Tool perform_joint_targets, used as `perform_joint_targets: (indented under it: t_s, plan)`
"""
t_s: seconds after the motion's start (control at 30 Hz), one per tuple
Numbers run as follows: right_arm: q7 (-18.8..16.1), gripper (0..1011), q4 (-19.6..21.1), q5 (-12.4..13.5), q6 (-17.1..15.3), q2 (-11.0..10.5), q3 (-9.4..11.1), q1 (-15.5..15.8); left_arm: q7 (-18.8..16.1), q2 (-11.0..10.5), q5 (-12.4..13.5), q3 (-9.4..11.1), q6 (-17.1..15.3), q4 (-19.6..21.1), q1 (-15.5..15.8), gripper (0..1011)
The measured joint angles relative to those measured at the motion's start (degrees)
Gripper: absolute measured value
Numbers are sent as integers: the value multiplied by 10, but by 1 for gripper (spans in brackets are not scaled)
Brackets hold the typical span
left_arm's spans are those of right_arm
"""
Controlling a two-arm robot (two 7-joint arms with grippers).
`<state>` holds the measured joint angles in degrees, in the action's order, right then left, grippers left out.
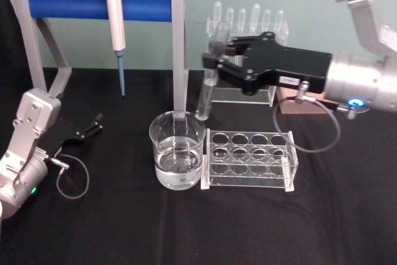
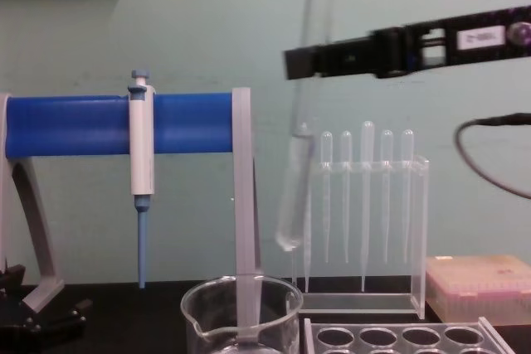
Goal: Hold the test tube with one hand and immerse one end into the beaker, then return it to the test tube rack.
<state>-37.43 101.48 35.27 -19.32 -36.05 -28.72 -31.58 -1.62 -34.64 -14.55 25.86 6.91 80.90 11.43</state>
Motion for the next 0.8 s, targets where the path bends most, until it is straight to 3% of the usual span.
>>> perform_joint_targets:
  t_s: [0.13, 0.47, 0.8]
  plan:
    - [-3, 241, -13, -5, 0, 22, -31, -23, 0, 0, 0, 0, 0, 0, 0, 1000]
    - [13, 241, -63, -31, 14, 51, -83, -45, 0, 0, 0, 0, 0, 0, 0, 1000]
    - [26, 241, -108, -40, 42, 69, -101, -40, 0, 0, 0, 0, 0, 0, 0, 1000]
